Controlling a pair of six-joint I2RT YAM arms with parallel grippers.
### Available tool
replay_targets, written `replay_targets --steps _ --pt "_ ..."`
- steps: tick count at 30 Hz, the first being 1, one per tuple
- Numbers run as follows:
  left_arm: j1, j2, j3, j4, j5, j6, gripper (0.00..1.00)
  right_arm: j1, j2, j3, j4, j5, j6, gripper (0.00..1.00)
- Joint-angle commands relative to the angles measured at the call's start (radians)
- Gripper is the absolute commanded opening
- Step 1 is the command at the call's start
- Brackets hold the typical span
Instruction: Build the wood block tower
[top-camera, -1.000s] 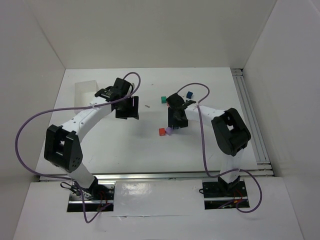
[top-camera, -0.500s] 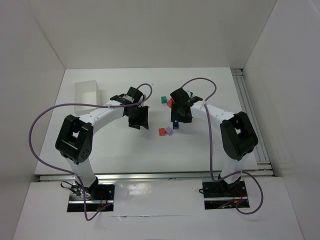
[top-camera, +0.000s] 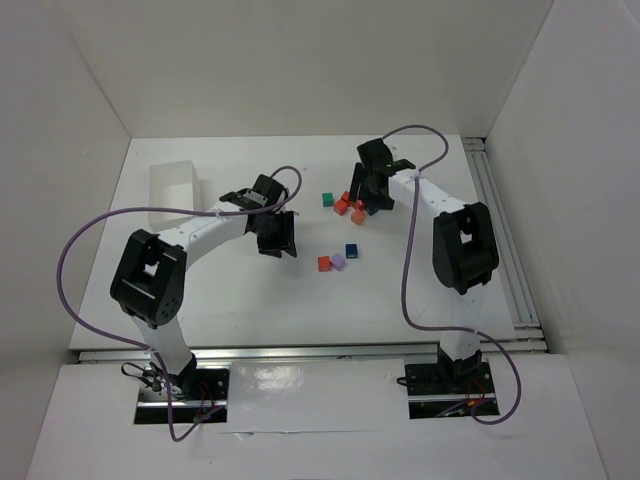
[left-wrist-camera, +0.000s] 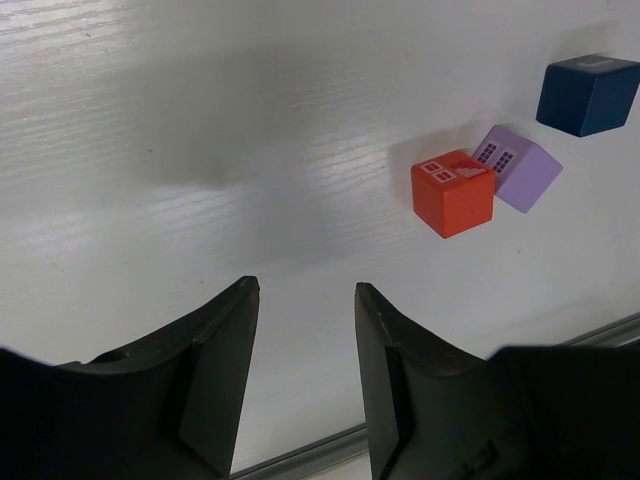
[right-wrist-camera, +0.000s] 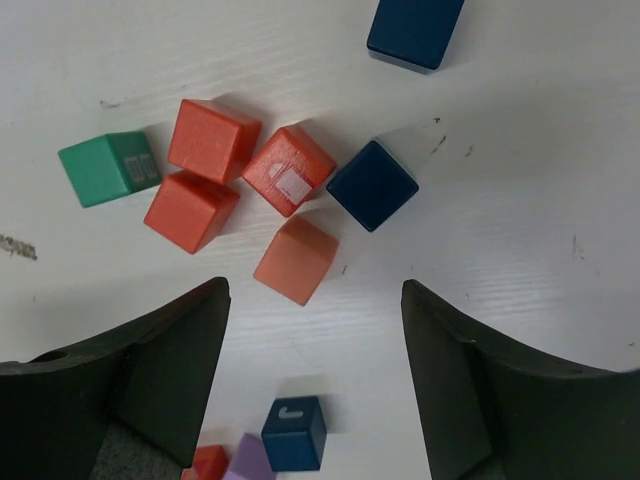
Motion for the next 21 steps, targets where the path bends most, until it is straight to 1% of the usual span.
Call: replay_targets --steps 1,4,6,7,9,10,11,13,17,18,21 --pt "0.006 -0.039 -0.014 0.011 -0.012 -0.017 0.56 0.005 0.050 0.065 -0.033 -0.001 0.039 0.77" --pt "0.006 -0.048 -0.023 0.002 -0.012 -0.027 0.57 0.014 0.094 0.099 -0.047 0.028 0.079 0.77" --pt "0.006 -0.057 -0.023 0.002 -0.022 -0.027 0.57 0.026 0.108 0.108 -0.065 0.050 0.103 0.73" --pt "0.006 -0.057 -0.023 0.002 -0.022 -0.027 0.57 0.035 0.108 0.108 -0.065 0.059 0.103 0.73" --pt "0.006 -0.066 -0.032 0.002 -0.031 -0.027 0.57 0.035 0.119 0.108 -0.065 0.069 0.128 0.69" --pt "0.006 -0.066 -0.032 0.002 -0.031 -0.018 0.57 0.045 0.119 0.108 -0.065 0.070 0.128 0.69" --pt "0.006 -0.066 -0.032 0.002 -0.031 -0.017 0.57 0.045 0.119 0.108 -0.065 0.070 0.128 0.67" --pt "0.006 -0.066 -0.032 0.002 -0.040 -0.017 0.57 0.045 0.129 0.108 -0.074 0.070 0.140 0.65" --pt "0.015 -0.076 -0.041 0.002 -0.040 -0.008 0.57 0.054 0.130 0.090 -0.074 0.080 0.149 0.64" --pt "0.015 -0.076 -0.041 0.002 -0.040 -0.008 0.57 0.054 0.130 0.090 -0.074 0.080 0.149 0.62" --pt "0.015 -0.076 -0.041 0.002 -0.040 -0.008 0.57 0.054 0.130 0.081 -0.065 0.071 0.149 0.60"
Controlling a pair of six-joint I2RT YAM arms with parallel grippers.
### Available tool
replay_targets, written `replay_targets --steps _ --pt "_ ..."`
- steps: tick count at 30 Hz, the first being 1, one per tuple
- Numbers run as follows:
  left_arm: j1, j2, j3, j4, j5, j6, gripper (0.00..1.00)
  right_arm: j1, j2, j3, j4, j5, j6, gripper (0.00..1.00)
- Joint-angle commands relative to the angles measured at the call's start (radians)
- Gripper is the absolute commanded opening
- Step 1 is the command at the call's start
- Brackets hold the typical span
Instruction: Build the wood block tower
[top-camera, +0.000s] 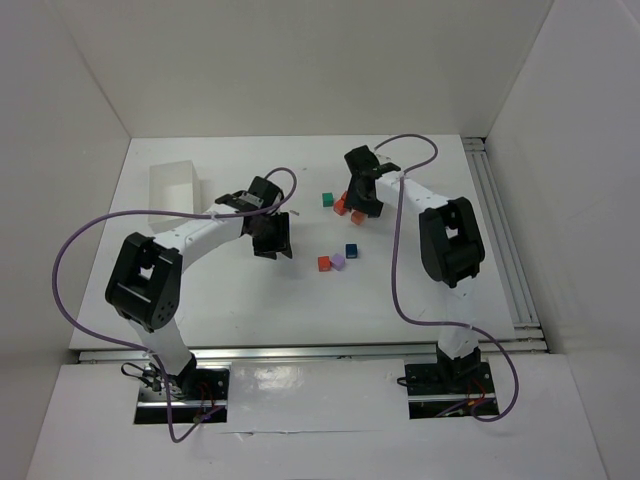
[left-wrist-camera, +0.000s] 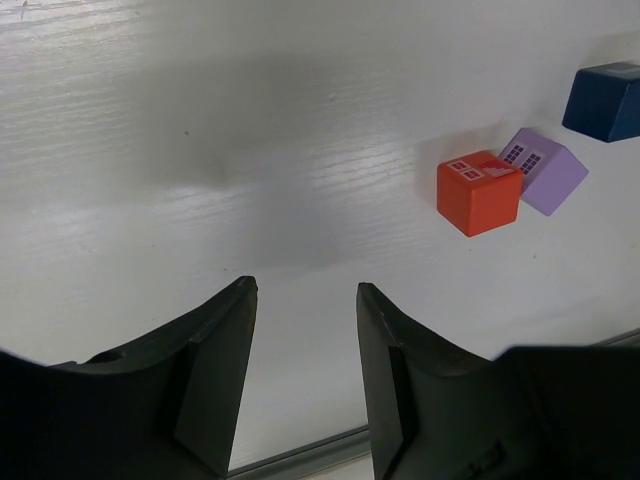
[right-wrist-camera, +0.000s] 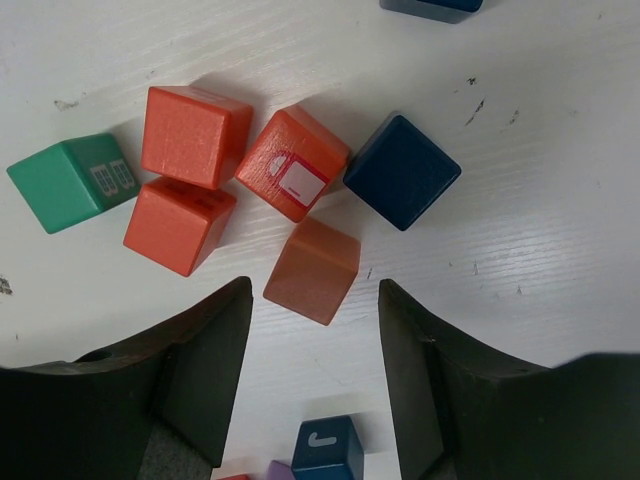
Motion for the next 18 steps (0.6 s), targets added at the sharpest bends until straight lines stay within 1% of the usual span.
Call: replay_targets --steps 1,13,15,16,18 --pt "0.005 -0.044 -0.012 0.002 -0.010 0.010 0.57 0.009 0.008 0.019 -0.024 0.022 0.017 0.60" --pt "0.005 -0.044 -0.021 0.002 -0.010 0.019 0.57 0.009 0.059 0.031 -0.005 -0.002 0.017 0.60" --pt "0.005 -0.044 -0.021 0.002 -0.010 0.019 0.57 0.009 0.059 0.031 0.005 -0.002 0.017 0.57" --pt "0.005 -0.044 -0.021 0.002 -0.010 0.019 0.57 0.009 0.059 0.031 0.005 0.009 0.006 0.52" --pt "0.005 -0.044 -0.021 0.002 -0.010 0.019 0.57 0.009 0.050 0.016 0.005 0.018 -0.005 0.47"
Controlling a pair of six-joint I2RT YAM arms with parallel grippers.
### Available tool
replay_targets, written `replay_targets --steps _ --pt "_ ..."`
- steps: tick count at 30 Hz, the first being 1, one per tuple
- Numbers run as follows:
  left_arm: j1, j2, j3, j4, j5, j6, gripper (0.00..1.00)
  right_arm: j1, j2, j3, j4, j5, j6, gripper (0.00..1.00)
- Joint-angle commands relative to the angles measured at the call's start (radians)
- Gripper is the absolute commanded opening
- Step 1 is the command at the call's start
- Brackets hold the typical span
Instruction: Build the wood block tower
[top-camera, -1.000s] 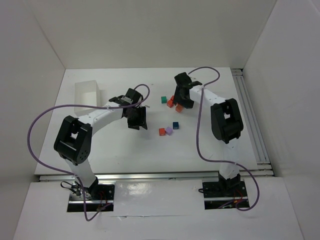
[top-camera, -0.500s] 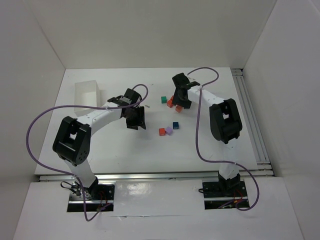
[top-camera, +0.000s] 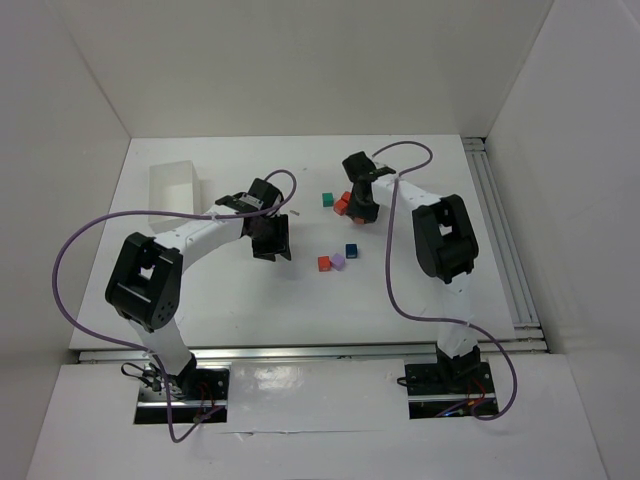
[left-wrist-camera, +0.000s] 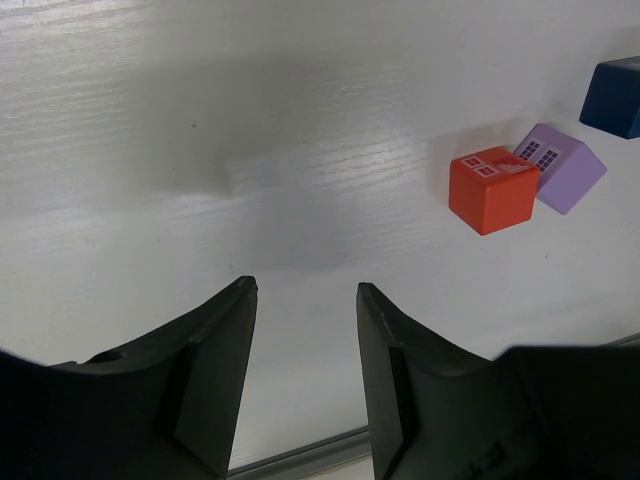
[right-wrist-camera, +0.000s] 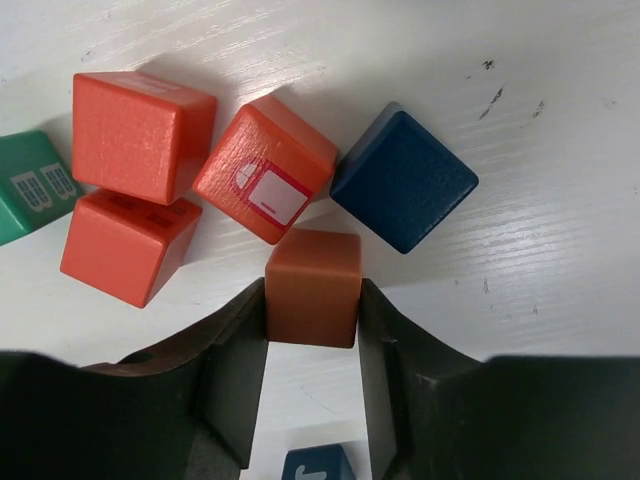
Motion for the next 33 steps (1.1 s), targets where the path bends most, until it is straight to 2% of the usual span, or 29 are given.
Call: replay_targets --steps 1,2,5,16,23,25,26,30,33 --pt "0.005 -0.044 -0.006 0.001 -0.003 0.018 0.57 0.009 -0.029 0.004 0.004 0.026 -0.005 0.44" --pt "0.005 -0.044 -0.006 0.001 -0.003 0.018 0.57 0.009 -0.040 -0.027 0.004 0.036 -0.014 0.39" --pt "0.005 -0.044 -0.006 0.001 -0.003 0.027 0.57 0.018 -0.097 -0.090 0.030 0.036 -0.042 0.38" --pt "0.005 -0.022 0.003 0.001 0.006 0.027 0.57 0.018 -0.353 -0.453 0.073 -0.060 -0.157 0.38" --pt "0.005 -0.013 0.012 0.001 0.015 0.027 0.57 0.036 -0.388 -0.504 0.117 -0.143 -0.175 0.38" --pt "0.005 -0.013 0.012 0.001 0.024 0.027 0.57 0.049 -0.367 -0.504 0.117 -0.143 -0.175 0.41" --pt "0.005 -0.004 0.012 0.001 0.025 0.027 0.57 0.049 -0.367 -0.494 0.117 -0.143 -0.186 0.51" --pt "0.005 0.007 0.012 0.001 0.034 0.027 0.57 0.058 -0.344 -0.472 0.104 -0.122 -0.186 0.66" --pt "-0.018 0.028 0.012 0.021 0.043 0.017 0.56 0.058 -0.388 -0.460 0.081 -0.111 -0.186 0.66"
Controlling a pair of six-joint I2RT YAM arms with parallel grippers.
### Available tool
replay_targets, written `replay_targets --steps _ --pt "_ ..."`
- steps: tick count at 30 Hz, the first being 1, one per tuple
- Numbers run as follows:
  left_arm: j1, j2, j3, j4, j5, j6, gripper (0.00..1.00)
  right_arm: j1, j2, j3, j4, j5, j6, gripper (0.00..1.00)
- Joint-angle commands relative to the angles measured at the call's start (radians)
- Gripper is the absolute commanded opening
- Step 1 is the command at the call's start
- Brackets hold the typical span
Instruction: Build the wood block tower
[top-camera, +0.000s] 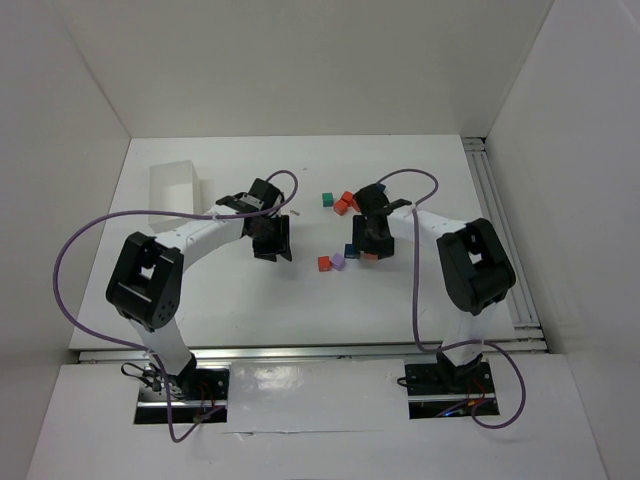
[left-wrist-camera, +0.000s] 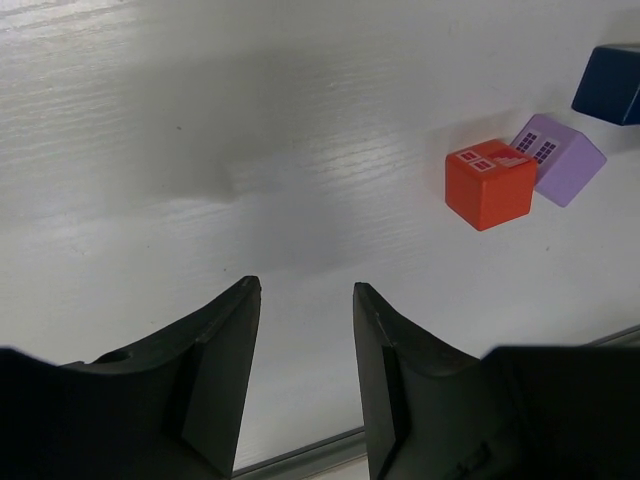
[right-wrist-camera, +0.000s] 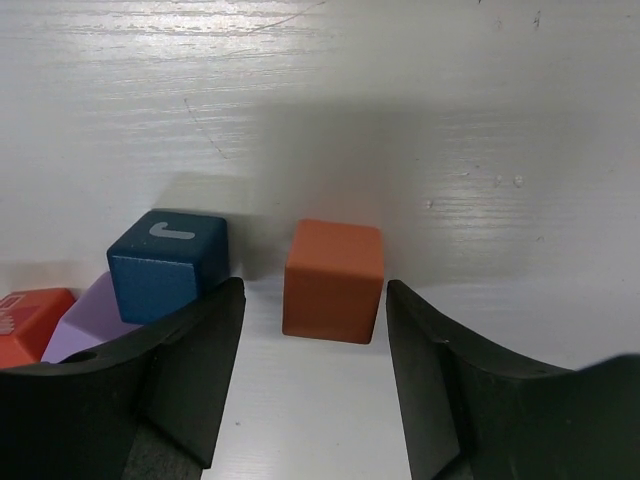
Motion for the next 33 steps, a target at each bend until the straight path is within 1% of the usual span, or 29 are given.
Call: replay_targets --steps 1,3,7,8,9,11,12,14,16,18,23,24,28,33 --pt "-0.015 0.042 0.012 0.019 0.024 -0.004 0.54 0.007 -0.065 0.036 -0.013 0.023 -0.009 0.66" --pt "-0.024 0.063 0.012 0.040 0.045 -0.013 0.51 0.007 -0.090 0.055 -0.032 0.032 -0.009 0.66" --pt "-0.024 0.128 0.022 0.065 0.074 -0.035 0.42 0.007 -0.168 0.055 -0.045 0.043 0.009 0.66" --pt "-0.024 0.154 0.032 0.074 0.091 -0.035 0.37 0.007 -0.168 0.055 -0.045 0.043 0.009 0.62" --pt "-0.024 0.165 0.044 0.074 0.102 -0.045 0.31 0.007 -0.180 0.055 -0.054 0.043 0.020 0.59" --pt "-0.035 0.183 0.057 0.074 0.102 -0.055 0.23 0.007 -0.180 0.046 -0.054 0.069 0.041 0.54" --pt "-0.046 0.197 0.071 0.083 0.102 -0.055 0.17 -0.003 -0.180 0.045 -0.065 0.069 0.055 0.47" --pt "-0.055 0.209 0.083 0.083 0.102 -0.064 0.10 -0.034 -0.170 0.035 -0.065 0.069 0.064 0.42" --pt "-0.066 0.223 0.097 0.083 0.102 -0.064 0.02 -0.056 -0.170 0.024 -0.065 0.037 0.075 0.37" --pt "-0.075 0.237 0.123 0.083 0.102 -0.064 0.00 -0.085 -0.170 -0.002 -0.056 0.011 0.075 0.37" --pt "-0.086 0.270 0.143 0.083 0.102 -0.073 0.00 -0.186 -0.180 -0.051 -0.007 -0.081 0.066 0.37" --pt "-0.086 0.271 0.143 0.083 0.114 -0.073 0.00 -0.186 -0.162 -0.062 -0.006 -0.112 0.066 0.37" --pt "-0.095 0.290 0.178 0.083 0.135 -0.073 0.00 -0.198 -0.101 -0.053 -0.006 -0.133 0.044 0.37" --pt "-0.115 0.314 0.200 0.074 0.136 -0.073 0.00 -0.198 -0.078 -0.053 0.015 -0.164 0.024 0.37"
